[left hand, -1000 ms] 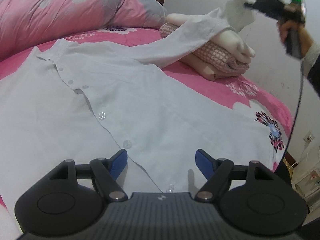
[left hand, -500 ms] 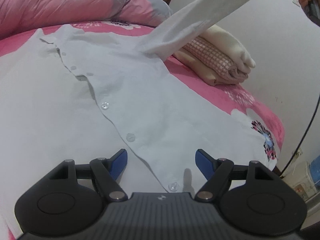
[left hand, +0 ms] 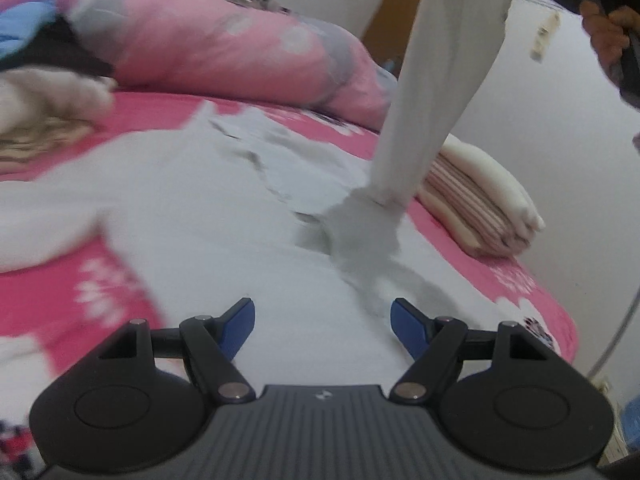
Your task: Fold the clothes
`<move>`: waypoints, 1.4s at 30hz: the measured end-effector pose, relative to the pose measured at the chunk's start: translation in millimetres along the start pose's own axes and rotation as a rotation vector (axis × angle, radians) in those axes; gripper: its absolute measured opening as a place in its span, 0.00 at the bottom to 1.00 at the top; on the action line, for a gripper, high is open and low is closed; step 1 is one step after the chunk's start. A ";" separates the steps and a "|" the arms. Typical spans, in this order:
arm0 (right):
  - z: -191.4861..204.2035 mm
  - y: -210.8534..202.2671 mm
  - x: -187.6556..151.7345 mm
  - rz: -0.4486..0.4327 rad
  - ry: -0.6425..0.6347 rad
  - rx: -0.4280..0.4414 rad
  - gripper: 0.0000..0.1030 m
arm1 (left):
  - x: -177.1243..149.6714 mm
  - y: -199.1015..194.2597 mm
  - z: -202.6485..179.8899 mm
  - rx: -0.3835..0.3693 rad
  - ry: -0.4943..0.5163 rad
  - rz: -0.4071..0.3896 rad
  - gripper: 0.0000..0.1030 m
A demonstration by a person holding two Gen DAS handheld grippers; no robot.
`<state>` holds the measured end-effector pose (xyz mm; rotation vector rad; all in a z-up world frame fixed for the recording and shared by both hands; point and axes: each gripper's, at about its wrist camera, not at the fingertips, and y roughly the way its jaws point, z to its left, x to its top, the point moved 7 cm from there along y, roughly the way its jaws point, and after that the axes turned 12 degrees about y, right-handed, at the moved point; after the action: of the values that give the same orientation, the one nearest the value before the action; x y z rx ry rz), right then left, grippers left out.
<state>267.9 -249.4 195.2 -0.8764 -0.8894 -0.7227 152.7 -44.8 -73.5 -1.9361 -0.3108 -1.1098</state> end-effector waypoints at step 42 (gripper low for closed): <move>-122.5 -2.6 -274.6 -0.012 0.142 -0.278 0.99 | 24.1 70.5 5.8 0.293 0.398 0.214 0.47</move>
<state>184.7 -310.7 -87.2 -1.0515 -0.6779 -0.9218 210.4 -87.2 -94.9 -1.4186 -0.0416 -1.2012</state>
